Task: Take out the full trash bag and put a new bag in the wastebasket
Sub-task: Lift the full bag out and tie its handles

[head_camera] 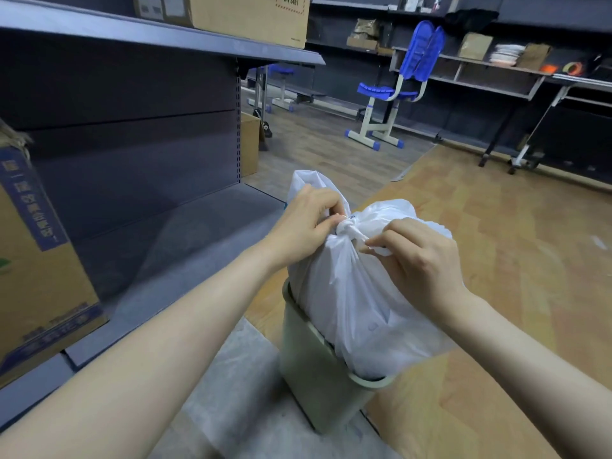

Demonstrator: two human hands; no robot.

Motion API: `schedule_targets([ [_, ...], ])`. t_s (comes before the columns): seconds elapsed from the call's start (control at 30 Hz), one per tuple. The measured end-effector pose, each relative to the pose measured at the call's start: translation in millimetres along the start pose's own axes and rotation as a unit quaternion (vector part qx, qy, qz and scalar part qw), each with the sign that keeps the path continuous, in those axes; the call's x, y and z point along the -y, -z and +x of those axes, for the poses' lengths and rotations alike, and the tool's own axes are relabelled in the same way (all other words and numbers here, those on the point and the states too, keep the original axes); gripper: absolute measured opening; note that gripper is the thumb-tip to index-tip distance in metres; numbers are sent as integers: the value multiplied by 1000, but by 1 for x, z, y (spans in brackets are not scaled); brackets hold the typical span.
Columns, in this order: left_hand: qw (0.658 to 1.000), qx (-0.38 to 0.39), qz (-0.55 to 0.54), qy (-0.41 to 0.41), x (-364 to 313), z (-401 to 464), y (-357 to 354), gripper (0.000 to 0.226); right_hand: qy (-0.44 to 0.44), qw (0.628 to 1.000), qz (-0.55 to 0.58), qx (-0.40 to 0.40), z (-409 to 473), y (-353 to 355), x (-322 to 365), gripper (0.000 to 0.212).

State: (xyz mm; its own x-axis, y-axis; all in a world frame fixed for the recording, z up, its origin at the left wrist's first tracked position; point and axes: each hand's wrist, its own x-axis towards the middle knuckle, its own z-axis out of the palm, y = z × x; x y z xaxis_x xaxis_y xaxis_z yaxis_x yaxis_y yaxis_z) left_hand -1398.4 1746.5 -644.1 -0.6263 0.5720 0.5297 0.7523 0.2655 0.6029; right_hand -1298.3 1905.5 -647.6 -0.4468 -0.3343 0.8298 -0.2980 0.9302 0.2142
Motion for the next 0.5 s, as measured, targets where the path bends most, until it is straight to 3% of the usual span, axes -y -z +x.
schedule_targets([
  [0.27, 998, -41, 22, 52, 9, -8, -3, 20, -97, 977, 177, 65, -9, 14, 10, 27],
  [0.4, 997, -40, -2, 66, 13, -10, -2, 14, -153, 945, 277, 82, -8, 19, 16, 24],
  [0.5, 996, -47, -5, 70, 15, -10, -3, 12, -250, 891, 367, 90, -4, 24, 21, 13],
])
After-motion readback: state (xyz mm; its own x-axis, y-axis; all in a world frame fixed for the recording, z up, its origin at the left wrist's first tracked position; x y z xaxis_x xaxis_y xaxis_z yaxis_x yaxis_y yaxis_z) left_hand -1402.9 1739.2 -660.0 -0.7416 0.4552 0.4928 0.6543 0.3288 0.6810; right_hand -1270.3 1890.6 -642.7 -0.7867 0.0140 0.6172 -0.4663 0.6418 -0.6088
